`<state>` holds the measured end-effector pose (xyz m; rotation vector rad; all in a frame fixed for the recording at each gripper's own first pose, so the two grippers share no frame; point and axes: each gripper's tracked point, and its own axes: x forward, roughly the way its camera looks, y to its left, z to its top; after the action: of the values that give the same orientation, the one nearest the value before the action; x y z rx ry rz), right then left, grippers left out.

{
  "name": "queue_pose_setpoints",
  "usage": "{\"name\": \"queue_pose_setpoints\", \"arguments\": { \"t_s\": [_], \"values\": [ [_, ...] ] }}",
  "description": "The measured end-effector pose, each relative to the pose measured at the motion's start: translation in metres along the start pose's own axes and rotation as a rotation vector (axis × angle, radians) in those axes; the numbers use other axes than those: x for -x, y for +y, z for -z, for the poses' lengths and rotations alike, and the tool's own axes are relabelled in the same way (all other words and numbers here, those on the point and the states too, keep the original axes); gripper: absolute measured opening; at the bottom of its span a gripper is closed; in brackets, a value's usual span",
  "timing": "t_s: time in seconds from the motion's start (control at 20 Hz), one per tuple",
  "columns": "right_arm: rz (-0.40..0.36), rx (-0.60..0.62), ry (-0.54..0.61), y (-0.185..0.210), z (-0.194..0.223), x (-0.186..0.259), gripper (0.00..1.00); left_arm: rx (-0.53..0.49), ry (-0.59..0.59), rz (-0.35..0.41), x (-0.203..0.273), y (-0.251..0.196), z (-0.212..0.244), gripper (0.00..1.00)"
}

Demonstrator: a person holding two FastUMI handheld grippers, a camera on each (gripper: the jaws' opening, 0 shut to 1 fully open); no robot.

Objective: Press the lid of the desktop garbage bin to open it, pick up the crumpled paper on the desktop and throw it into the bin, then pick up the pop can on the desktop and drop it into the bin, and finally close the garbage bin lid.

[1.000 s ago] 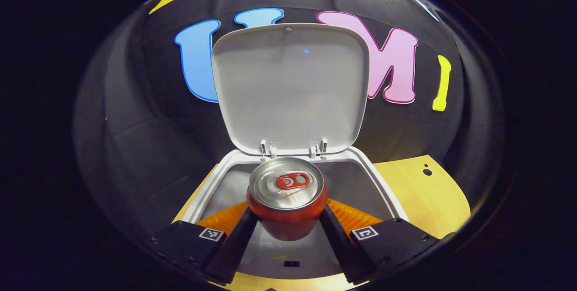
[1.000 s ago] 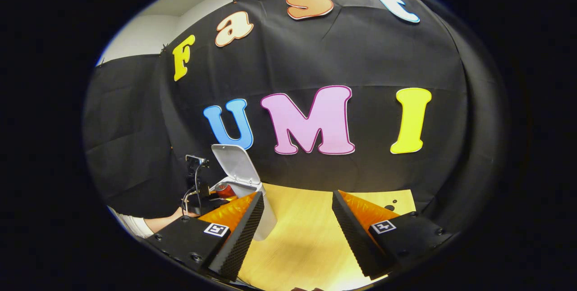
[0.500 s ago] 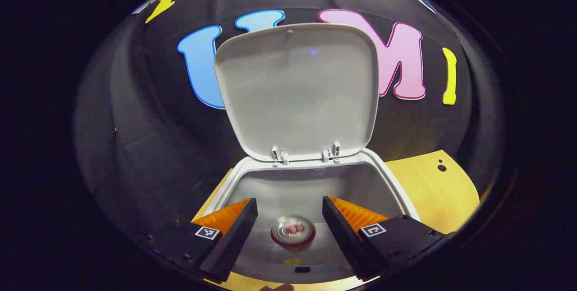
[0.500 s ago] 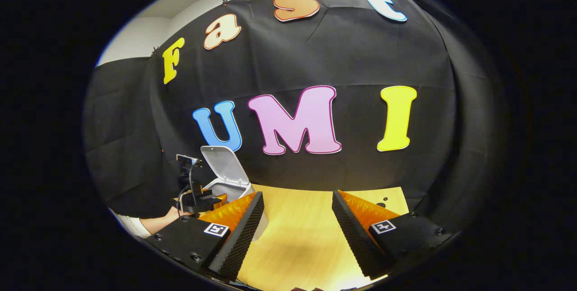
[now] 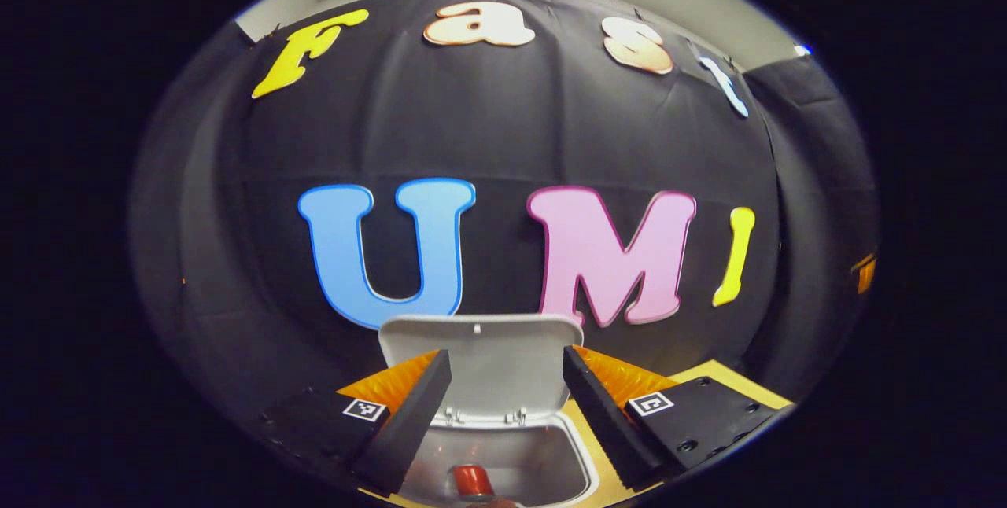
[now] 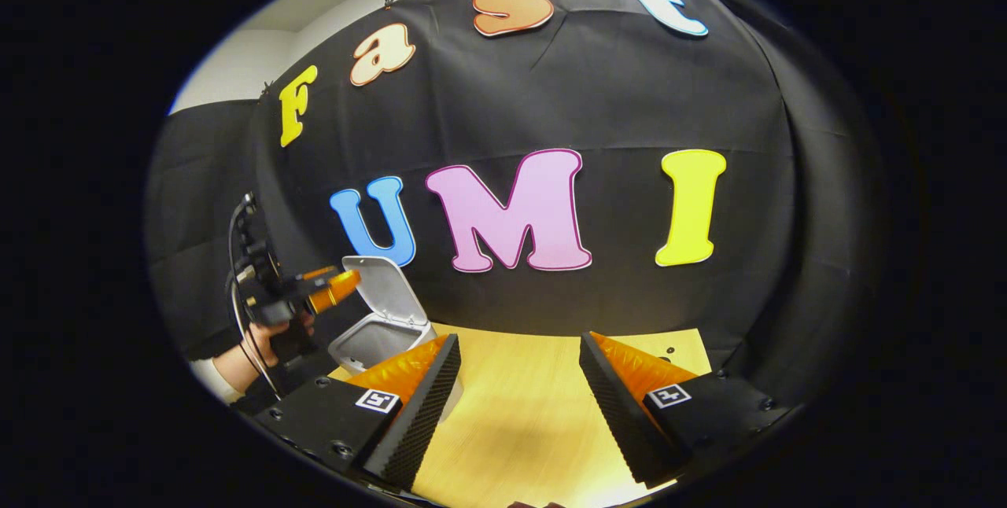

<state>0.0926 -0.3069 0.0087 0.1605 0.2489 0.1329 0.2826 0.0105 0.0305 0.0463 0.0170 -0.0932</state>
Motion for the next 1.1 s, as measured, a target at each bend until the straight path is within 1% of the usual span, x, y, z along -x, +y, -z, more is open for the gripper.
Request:
{"name": "queue_pose_setpoints", "arguments": {
  "t_s": [0.1, 0.15, 0.2, 0.25, 0.3, 0.35, 0.4, 0.45, 0.5, 0.55, 0.65, 0.75, 0.85, 1.0, 1.1],
  "values": [
    [0.000, 0.002, -0.004, 0.000, 0.000, -0.001, 0.98, -0.040, -0.015, -0.021, -0.027, 0.016, -0.022, 0.96],
    [0.001, 0.000, -0.008, 0.000, 0.000, -0.001, 0.98, -0.058, 0.009, -0.028, -0.042, 0.023, -0.020, 0.95],
    [0.003, -0.004, -0.015, -0.002, 0.001, 0.001, 1.00, -0.062, 0.059, -0.034, -0.051, 0.028, -0.012, 0.95],
    [0.006, -0.010, -0.016, -0.003, 0.003, 0.002, 0.98, -0.051, 0.112, -0.035, -0.059, 0.031, 0.002, 0.96],
    [0.011, -0.017, -0.010, -0.005, 0.007, 0.004, 0.98, -0.045, 0.192, -0.039, -0.063, 0.031, 0.025, 0.96],
    [0.019, -0.022, -0.005, -0.008, 0.011, 0.006, 0.98, -0.055, 0.216, -0.050, -0.054, 0.035, 0.029, 0.96],
    [0.029, -0.023, -0.002, -0.011, 0.016, 0.008, 0.98, -0.054, 0.183, -0.027, -0.061, 0.029, 0.022, 0.98],
    [0.043, -0.020, 0.007, -0.017, 0.022, 0.010, 0.98, -0.060, 0.189, -0.020, -0.055, 0.024, 0.023, 0.99],
    [0.056, -0.018, 0.020, -0.021, 0.028, 0.011, 0.98, -0.060, 0.215, -0.020, -0.047, 0.024, 0.028, 0.96],
    [0.062, -0.021, 0.030, -0.024, 0.033, 0.011, 0.98, -0.055, 0.243, -0.021, -0.037, 0.024, 0.034, 0.97],
    [0.058, -0.039, 0.033, -0.023, 0.036, 0.012, 0.98, -0.046, 0.269, -0.019, -0.019, 0.024, 0.040, 1.00],
    [0.055, -0.044, 0.035, -0.023, 0.037, 0.009, 0.98, -0.040, 0.325, -0.020, 0.006, 0.022, 0.050, 1.00],
    [0.042, -0.043, 0.038, -0.019, 0.038, 0.006, 0.98, -0.031, 0.393, -0.013, 0.031, 0.020, 0.067, 1.00],
    [0.015, -0.054, 0.045, -0.011, 0.041, 0.000, 0.98, -0.003, 0.535, 0.003, 0.066, 0.016, 0.102, 1.00],
    [-0.007, -0.057, 0.054, -0.005, 0.044, -0.002, 0.98, 0.003, 0.611, 0.010, 0.080, 0.016, 0.126, 0.99]
  ]
}}
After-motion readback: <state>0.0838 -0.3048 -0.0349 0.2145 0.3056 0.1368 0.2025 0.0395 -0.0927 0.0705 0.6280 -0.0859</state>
